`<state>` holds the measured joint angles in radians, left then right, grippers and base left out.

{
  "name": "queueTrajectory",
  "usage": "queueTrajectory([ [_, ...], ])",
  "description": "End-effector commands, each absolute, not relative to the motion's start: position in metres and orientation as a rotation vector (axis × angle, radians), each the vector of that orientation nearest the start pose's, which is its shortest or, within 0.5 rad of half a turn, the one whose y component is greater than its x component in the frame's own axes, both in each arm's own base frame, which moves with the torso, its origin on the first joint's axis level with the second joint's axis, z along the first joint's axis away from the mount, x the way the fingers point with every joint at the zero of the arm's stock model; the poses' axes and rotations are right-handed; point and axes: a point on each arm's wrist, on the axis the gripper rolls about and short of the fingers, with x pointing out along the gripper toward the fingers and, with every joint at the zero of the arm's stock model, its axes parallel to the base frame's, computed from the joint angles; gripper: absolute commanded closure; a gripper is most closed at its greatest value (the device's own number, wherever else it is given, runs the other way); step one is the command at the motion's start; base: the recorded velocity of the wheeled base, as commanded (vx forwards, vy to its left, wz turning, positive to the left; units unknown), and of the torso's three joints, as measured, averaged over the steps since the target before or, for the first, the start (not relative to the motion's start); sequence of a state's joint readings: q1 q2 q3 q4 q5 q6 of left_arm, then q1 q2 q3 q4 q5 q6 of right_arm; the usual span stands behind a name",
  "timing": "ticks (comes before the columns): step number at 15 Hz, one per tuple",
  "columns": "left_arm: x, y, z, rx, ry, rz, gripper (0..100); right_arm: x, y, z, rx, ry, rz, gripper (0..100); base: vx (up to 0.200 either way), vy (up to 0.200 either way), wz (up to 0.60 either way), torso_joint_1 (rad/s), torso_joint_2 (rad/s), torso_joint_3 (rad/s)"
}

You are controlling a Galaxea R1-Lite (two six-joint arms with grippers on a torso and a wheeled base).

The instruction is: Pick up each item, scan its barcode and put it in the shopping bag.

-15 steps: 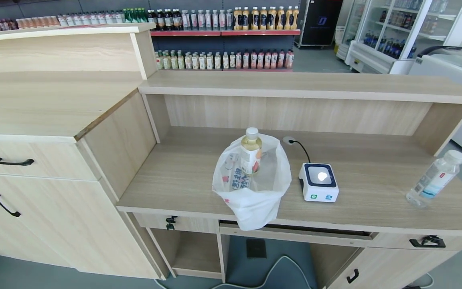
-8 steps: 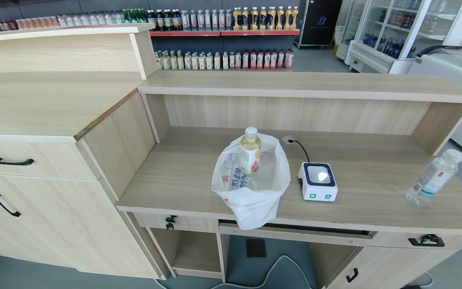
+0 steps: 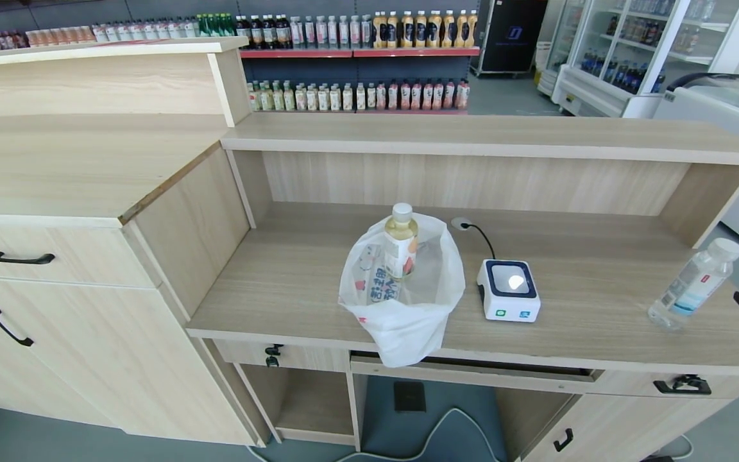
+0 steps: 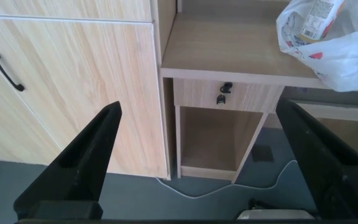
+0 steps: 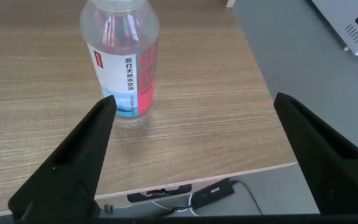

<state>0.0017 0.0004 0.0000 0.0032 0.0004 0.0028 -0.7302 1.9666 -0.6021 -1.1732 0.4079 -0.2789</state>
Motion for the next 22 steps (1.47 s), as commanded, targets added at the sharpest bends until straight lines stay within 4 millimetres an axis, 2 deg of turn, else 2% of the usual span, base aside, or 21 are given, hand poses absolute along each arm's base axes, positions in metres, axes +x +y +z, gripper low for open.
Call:
queueTrajectory([
  [1, -0.023, 0.000, 0.075, 0.003, 0.003, 0.003, 0, 0.258, -0.210, 0.096, -0.168, 0.210, -0.277, 0, 0.000, 0.000, 0.00, 0.000, 0.00, 0.000],
  [5, -0.023, 0.000, 0.075, 0.003, 0.003, 0.003, 0, 0.275, -0.212, 0.095, -0.186, 0.194, -0.265, 0, 0.000, 0.000, 0.00, 0.000, 0.00, 0.000],
  [8, -0.023, 0.000, 0.075, 0.003, 0.003, 0.005, 0, 0.288, -0.206, 0.090, -0.184, 0.194, -0.230, 0, 0.000, 0.000, 0.00, 0.000, 0.00, 0.000],
  [12, -0.023, 0.000, 0.075, 0.003, 0.003, 0.002, 0, 0.299, -0.199, 0.084, -0.183, 0.199, -0.193, 0, 0.000, 0.000, 0.00, 0.000, 0.00, 0.000],
  [22, -0.023, 0.000, 0.075, 0.003, 0.003, 0.003, 0, 0.332, -0.197, 0.070, -0.216, 0.178, -0.144, 0, 0.000, 0.000, 0.00, 0.000, 0.00, 0.000],
])
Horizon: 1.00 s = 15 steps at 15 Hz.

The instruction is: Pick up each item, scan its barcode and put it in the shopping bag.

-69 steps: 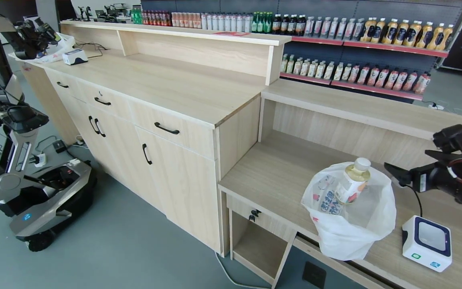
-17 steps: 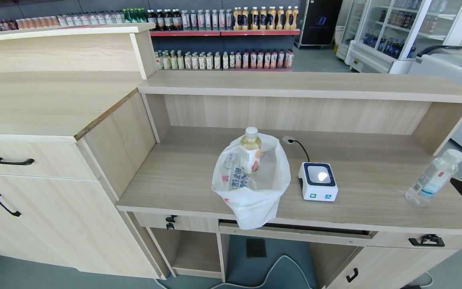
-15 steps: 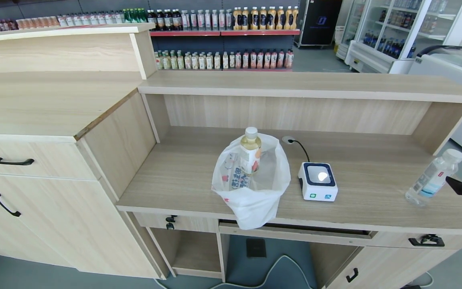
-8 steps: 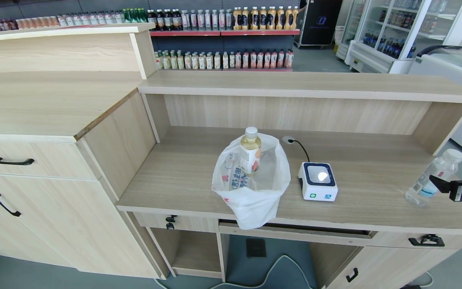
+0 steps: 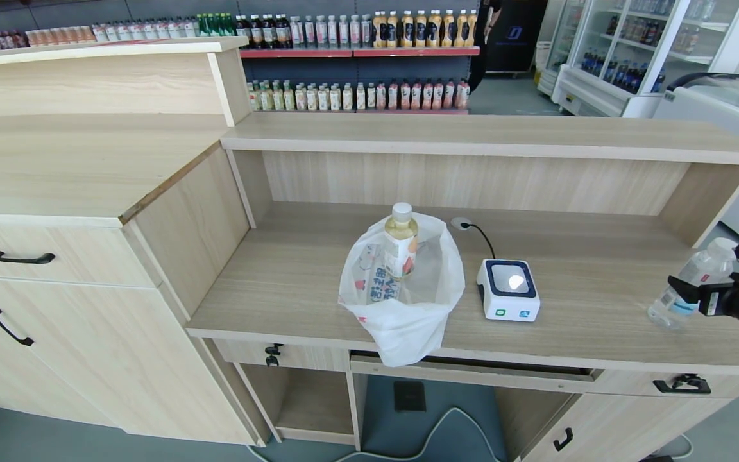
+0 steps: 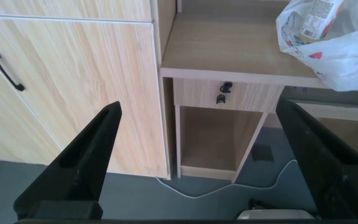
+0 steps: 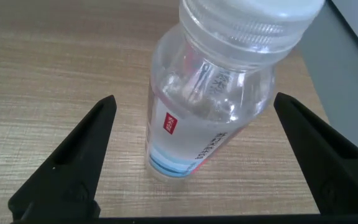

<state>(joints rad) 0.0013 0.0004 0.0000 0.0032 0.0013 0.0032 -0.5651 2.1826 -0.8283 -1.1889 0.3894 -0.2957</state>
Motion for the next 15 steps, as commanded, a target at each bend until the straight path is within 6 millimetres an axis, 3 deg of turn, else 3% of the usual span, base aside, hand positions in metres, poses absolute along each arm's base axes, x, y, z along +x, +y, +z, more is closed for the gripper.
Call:
queueTrajectory([
  [1, -0.023, 0.000, 0.075, 0.003, 0.003, 0.003, 0, 0.336, -0.195, 0.069, -0.216, 0.177, -0.135, 0, 0.000, 0.000, 0.00, 0.000, 0.00, 0.000],
  [15, -0.023, 0.000, 0.075, 0.003, 0.003, 0.003, 0, 0.354, -0.198, 0.047, -0.207, 0.195, -0.112, 0, 0.000, 0.000, 0.00, 0.000, 0.00, 0.000],
])
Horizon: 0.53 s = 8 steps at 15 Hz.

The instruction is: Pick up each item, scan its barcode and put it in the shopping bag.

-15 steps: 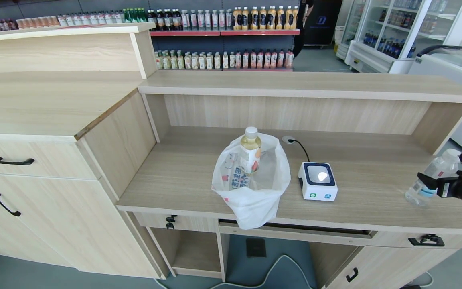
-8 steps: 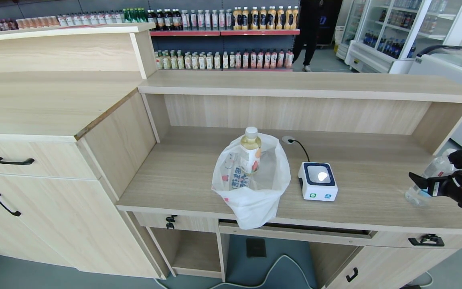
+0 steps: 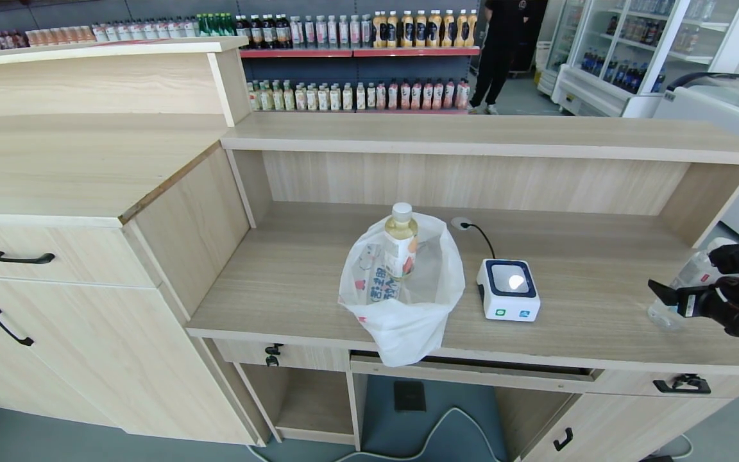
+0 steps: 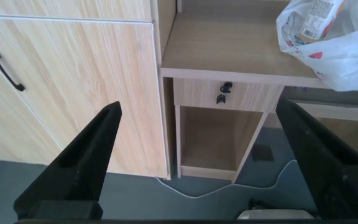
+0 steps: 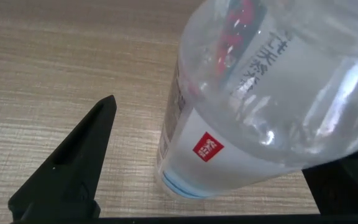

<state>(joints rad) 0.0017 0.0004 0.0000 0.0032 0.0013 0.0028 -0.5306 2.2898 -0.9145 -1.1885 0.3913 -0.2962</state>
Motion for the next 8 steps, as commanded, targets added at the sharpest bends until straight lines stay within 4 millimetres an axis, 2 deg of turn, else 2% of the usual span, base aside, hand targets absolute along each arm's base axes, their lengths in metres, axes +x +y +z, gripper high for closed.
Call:
queueTrajectory([
  [1, -0.023, 0.000, 0.075, 0.003, 0.003, 0.003, 0, 0.354, -0.198, 0.047, -0.206, 0.194, -0.107, 0, 0.000, 0.000, 0.00, 0.000, 0.00, 0.000],
  [6, -0.023, 0.000, 0.075, 0.003, 0.003, 0.003, 0, 0.363, -0.198, 0.044, -0.210, 0.183, -0.100, 0, 0.000, 0.000, 0.00, 0.000, 0.00, 0.000],
  [8, -0.023, 0.000, 0.075, 0.003, 0.003, 0.003, 0, 0.372, -0.195, 0.046, -0.216, 0.162, -0.083, 0, 0.000, 0.000, 0.00, 0.000, 0.00, 0.000],
])
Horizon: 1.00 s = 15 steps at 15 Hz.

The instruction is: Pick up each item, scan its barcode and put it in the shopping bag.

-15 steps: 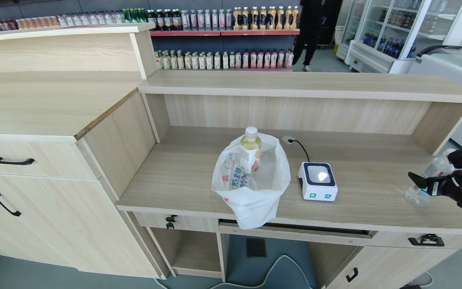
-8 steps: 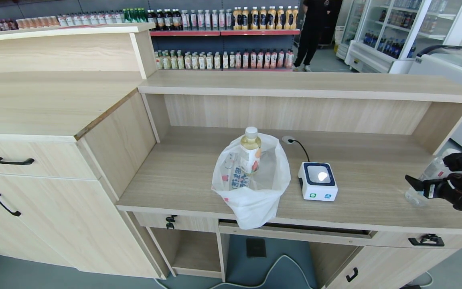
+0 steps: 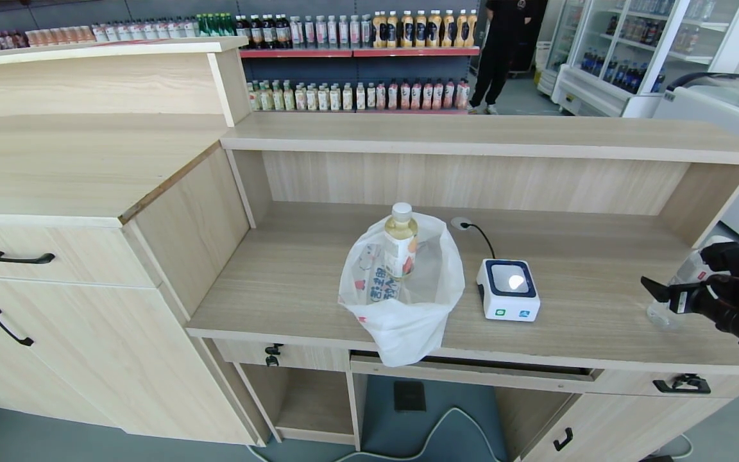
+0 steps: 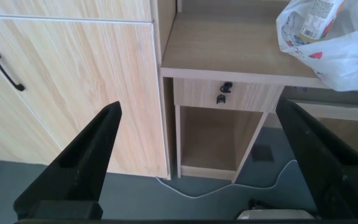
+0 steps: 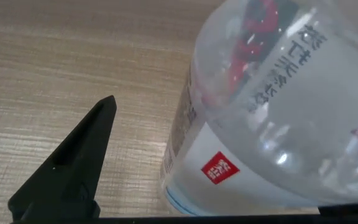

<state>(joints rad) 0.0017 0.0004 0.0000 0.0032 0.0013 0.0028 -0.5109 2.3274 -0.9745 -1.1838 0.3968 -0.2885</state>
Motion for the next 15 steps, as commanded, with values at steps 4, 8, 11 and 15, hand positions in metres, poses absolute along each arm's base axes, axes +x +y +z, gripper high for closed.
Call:
queueTrajectory([
  [4, -0.023, 0.000, 0.075, 0.003, 0.003, 0.003, 0, 0.381, -0.188, 0.045, -0.218, 0.152, -0.060, 100, 0.000, 0.000, 0.00, 0.000, 0.00, 0.000],
  [8, -0.023, 0.000, 0.075, 0.003, 0.003, 0.003, 0, 0.382, -0.186, 0.045, -0.219, 0.147, -0.056, 100, 0.000, 0.000, 0.00, 0.000, 0.00, 0.000],
  [11, -0.023, 0.000, 0.075, 0.003, 0.003, 0.003, 0, 0.384, -0.186, 0.050, -0.215, 0.126, -0.059, 100, 0.000, 0.000, 0.00, 0.000, 0.00, 0.000],
  [15, -0.023, 0.000, 0.075, 0.003, 0.003, 0.003, 0, 0.386, -0.181, 0.064, -0.174, 0.098, -0.051, 100, 0.000, 0.000, 0.00, 0.000, 0.00, 0.000],
])
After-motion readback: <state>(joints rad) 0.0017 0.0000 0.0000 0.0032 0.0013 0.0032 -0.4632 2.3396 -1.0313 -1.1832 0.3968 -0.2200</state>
